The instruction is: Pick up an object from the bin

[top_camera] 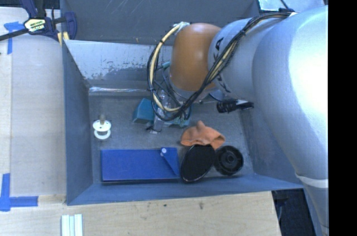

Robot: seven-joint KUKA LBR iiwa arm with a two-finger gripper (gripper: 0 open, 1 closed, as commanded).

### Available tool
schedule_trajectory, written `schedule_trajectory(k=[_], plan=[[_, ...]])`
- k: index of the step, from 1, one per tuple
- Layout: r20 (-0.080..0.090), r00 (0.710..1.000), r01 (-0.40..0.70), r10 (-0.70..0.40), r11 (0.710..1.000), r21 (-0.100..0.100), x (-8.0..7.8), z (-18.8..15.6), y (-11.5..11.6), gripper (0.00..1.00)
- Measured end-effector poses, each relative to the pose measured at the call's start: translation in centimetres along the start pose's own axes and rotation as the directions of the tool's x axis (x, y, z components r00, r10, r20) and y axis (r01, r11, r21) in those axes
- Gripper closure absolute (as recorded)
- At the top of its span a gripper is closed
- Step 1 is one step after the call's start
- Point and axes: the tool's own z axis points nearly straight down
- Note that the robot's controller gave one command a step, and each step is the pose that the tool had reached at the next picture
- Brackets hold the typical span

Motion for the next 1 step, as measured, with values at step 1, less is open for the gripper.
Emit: schedule_trajectory(k=[1], plan=[[-0.014,1.0,0.004,-0.004,1.0,0.005,0.66,-4.11,-1.54,1.0]])
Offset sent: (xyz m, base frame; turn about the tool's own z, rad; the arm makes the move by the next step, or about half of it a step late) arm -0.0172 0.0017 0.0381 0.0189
